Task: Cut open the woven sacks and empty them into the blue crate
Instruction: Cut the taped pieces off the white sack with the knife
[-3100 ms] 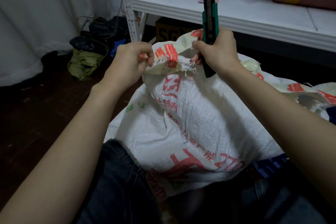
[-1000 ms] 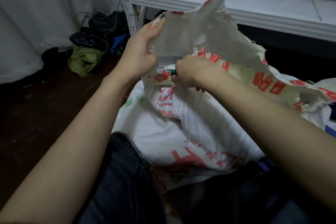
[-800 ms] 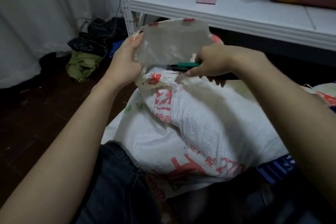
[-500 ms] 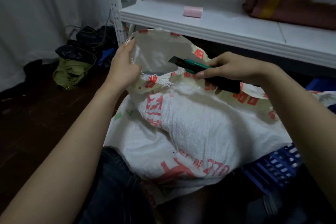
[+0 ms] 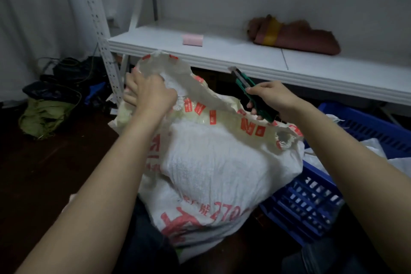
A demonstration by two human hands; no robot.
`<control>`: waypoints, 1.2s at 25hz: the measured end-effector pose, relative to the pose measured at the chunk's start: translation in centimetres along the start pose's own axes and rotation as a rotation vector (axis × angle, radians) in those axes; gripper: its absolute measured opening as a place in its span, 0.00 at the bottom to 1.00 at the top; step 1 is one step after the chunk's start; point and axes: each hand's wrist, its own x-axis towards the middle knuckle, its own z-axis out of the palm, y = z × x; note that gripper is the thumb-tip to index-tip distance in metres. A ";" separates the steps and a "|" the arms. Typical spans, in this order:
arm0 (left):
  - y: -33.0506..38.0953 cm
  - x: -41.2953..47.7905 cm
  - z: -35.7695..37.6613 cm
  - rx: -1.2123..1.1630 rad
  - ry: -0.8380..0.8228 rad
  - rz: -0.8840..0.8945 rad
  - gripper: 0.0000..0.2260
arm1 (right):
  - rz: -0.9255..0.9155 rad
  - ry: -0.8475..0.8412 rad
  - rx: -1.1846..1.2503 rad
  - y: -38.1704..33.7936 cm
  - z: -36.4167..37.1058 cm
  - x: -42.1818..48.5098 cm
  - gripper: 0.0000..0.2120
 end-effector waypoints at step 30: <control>7.0 4.5 12.2 0.128 -0.427 0.443 0.15 | 0.096 0.458 0.358 -1.3 -5.3 22.6 0.06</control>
